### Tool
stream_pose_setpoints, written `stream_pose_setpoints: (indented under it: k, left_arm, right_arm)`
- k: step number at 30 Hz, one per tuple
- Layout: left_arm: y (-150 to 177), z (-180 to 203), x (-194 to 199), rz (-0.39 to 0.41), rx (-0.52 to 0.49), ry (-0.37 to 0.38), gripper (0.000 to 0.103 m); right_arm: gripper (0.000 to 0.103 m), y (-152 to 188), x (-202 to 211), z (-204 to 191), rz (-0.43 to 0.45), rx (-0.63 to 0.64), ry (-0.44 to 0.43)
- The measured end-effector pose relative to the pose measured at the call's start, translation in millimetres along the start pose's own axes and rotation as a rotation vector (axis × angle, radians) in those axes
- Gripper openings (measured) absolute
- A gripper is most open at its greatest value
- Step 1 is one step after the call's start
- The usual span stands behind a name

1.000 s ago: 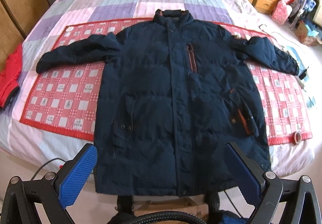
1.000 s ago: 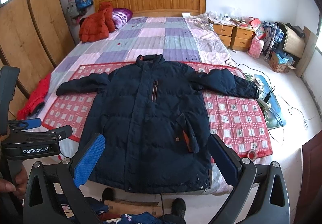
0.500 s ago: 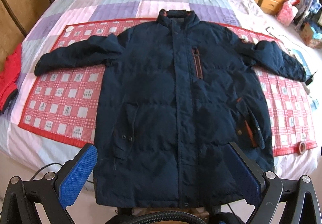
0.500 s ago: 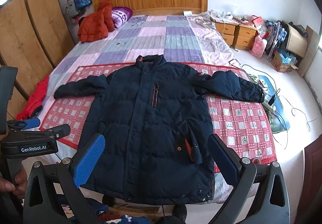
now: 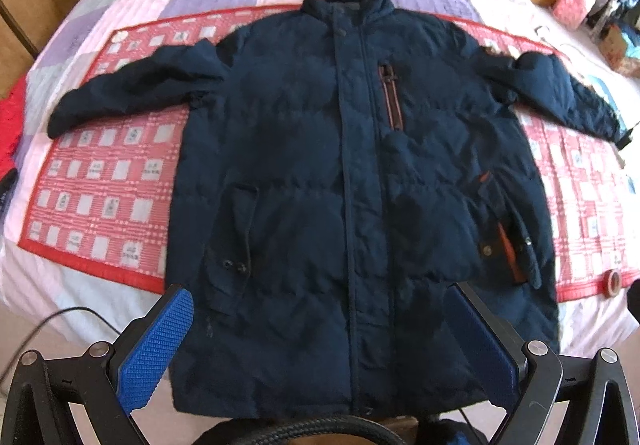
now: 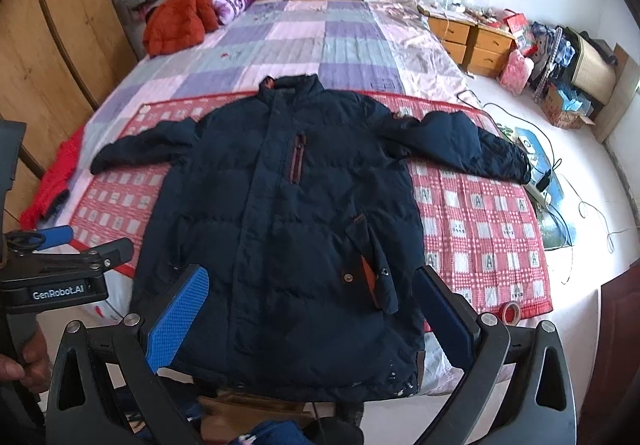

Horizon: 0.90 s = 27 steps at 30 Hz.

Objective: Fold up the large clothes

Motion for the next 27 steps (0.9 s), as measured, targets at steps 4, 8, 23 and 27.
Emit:
stream_pose_setpoints:
  k: [4,8,23,27]
  left_arm:
    - [-6.7,1.7,-49.2,-0.030,0.001,0.002,0.103]
    - [-15.5,1.2,-108.8,0.001,0.005,0.014,0.103]
    - [-9.7,-74.5,-275.9,0.122,-0.093,0.076,0.103]
    - [20.2,-108.2,-266.5,0.135,-0.143,-0.019,0.103]
  right_arm:
    - [0.103,0.0,-52.8,2.5,-0.027,-0.006,0.019]
    - [0.103,-0.2,-125.4,2.9,-0.044,0.031,0.047]
    - [0.103,24.1,-326.8,63.4,-0.133,0.118,0.011]
    - [0.098,53.3,-318.4,82.4,-0.187,0.197,0.028]
Point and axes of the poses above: each gripper's, at about its wrist camera, not at the fingertips, and x roughly against the way its jaws point, z to its right, y to its underside, the point moved 1 cm from there along -x, roughly the way its jaws point, and after that the axes turned 8 degrees about -z, right-handed, at the moved point
